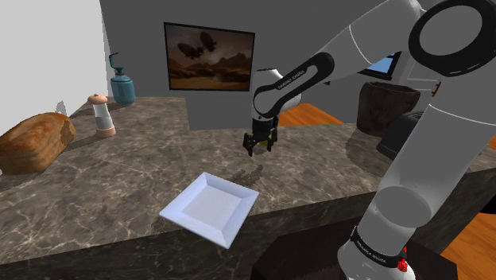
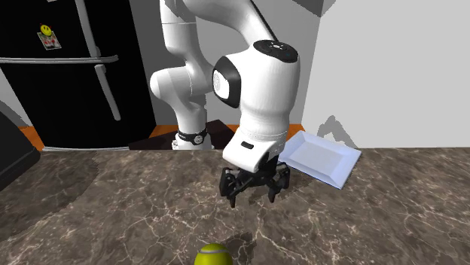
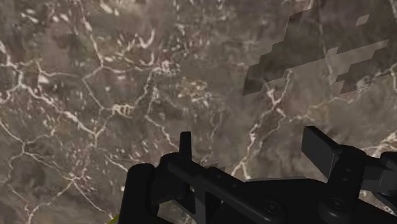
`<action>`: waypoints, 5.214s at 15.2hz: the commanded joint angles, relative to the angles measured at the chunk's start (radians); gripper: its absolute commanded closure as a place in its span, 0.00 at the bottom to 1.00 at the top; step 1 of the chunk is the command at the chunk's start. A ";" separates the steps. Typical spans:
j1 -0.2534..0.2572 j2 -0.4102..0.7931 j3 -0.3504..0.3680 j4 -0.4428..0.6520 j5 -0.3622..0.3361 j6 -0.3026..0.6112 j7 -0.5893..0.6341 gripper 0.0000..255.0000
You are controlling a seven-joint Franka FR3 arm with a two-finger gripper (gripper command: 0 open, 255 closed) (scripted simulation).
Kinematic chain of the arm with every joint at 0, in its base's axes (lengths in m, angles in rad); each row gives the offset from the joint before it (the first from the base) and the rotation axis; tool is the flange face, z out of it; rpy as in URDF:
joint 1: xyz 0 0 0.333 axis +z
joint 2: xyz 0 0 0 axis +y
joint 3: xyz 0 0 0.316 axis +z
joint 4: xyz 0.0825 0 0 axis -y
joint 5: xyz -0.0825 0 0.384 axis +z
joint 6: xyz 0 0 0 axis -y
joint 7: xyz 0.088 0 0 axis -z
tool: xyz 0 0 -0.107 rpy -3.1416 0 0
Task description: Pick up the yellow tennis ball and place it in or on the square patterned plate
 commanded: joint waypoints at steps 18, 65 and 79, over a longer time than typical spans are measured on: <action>-0.083 0.080 -0.086 0.143 0.085 -0.005 -0.252 0.00; -0.145 0.127 -0.130 0.354 0.158 -0.144 -0.412 1.00; -0.019 -0.111 0.006 0.093 0.142 -0.101 -0.143 1.00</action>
